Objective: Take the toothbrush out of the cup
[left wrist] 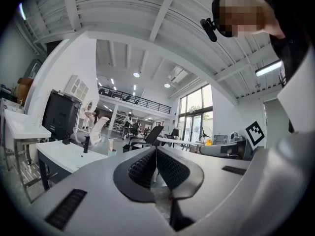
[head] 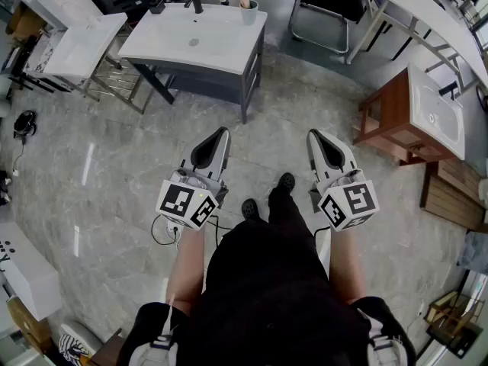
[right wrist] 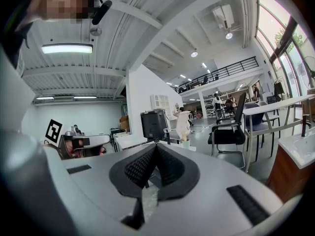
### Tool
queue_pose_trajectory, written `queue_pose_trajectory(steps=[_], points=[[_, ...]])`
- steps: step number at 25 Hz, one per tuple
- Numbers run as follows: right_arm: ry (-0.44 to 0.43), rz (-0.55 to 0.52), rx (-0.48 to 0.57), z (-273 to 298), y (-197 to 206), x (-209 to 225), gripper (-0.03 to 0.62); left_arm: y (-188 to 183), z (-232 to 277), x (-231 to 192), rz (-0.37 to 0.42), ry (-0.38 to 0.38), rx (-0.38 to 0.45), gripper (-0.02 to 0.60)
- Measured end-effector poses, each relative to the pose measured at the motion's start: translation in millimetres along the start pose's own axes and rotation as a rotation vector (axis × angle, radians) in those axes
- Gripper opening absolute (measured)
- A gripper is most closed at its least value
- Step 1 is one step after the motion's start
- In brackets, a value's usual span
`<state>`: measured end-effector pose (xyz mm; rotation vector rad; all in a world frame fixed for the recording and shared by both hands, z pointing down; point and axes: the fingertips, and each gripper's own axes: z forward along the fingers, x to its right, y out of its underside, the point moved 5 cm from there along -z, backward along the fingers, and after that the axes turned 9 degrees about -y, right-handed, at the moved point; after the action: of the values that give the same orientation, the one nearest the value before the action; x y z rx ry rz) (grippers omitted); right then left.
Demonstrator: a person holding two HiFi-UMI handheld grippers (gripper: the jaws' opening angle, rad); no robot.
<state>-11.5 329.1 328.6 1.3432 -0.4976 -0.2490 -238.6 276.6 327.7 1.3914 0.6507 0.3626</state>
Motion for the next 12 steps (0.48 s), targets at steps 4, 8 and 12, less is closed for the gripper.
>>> queue_pose_trajectory(steps=[4, 8, 12], points=[[0.005, -0.019, -0.007, 2.3, -1.5, -5.1, 0.032, -1.5, -1.8, -3.5, 0.006, 0.006, -0.001, 0.018], [0.002, -0.028, -0.014, 3.5, 1.2, -7.0, 0.031, -1.2, -0.7, -4.6, 0.014, 0.009, -0.004, 0.018], [0.051, 0.021, 0.002, 3.9, 5.5, -2.3, 0.031, 0.9, 3.2, -3.4, 0.021, 0.014, -0.013, 0.018]])
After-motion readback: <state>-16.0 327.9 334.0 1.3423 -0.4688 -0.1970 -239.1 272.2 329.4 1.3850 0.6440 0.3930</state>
